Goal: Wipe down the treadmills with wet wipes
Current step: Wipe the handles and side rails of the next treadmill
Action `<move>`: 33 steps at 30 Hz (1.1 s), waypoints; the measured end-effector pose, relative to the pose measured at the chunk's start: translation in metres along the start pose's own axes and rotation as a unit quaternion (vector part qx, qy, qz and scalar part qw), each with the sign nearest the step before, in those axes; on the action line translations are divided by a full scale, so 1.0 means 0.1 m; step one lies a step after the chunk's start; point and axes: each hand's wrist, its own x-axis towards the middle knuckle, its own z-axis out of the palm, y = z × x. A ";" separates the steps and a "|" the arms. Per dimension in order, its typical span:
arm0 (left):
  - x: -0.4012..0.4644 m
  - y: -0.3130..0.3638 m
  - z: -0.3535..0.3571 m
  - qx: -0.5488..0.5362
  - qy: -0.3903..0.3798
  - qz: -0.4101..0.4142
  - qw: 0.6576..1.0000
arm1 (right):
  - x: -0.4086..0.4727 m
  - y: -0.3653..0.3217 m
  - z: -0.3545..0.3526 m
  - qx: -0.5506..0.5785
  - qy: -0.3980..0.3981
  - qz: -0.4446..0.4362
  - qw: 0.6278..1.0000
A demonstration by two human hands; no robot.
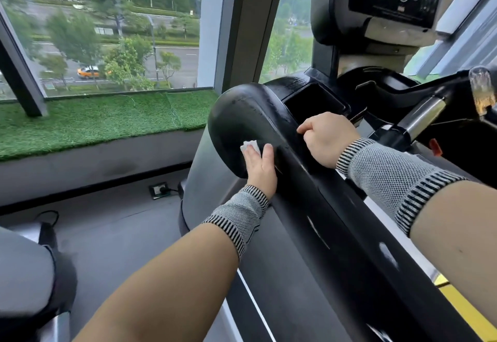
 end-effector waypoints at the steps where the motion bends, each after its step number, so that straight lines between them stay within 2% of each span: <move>1: -0.06 -0.08 0.01 -0.002 -0.012 -0.021 1.000 | 0.00 0.00 0.01 0.003 0.003 0.002 1.000; 4: -0.26 -0.22 0.04 -0.041 -0.020 -0.102 0.994 | -0.03 0.00 0.04 0.018 0.003 0.012 1.000; 8: -0.41 -0.23 0.03 -0.057 -0.047 -0.091 0.993 | -0.04 0.00 0.02 0.009 -0.007 0.012 1.000; 13: -0.61 -0.11 0.15 0.059 -0.047 0.076 0.994 | -0.06 -0.02 -0.02 -0.011 -0.020 0.005 1.000; 18: -0.69 -0.18 0.20 0.178 -0.041 0.173 0.968 | -0.14 0.03 -0.03 -0.013 -0.032 -0.012 0.999; 20: -0.67 -0.23 0.19 0.191 -0.032 0.155 0.969 | -0.18 0.06 -0.02 -0.015 -0.030 -0.026 0.999; 24: -0.72 -0.22 0.19 0.200 0.031 0.038 0.979 | -0.28 0.10 -0.05 -0.017 -0.028 -0.044 0.998; 27: -0.75 -0.15 0.23 0.177 0.066 0.002 0.982 | -0.35 0.13 -0.09 -0.022 -0.030 -0.055 0.998; 30: -0.80 -0.05 0.31 0.088 0.036 0.006 0.995 | -0.39 0.18 -0.10 -0.018 -0.033 -0.056 0.998; 33: -0.84 0.08 0.34 0.102 0.001 0.074 0.992 | -0.41 0.22 -0.09 -0.019 -0.026 -0.058 0.998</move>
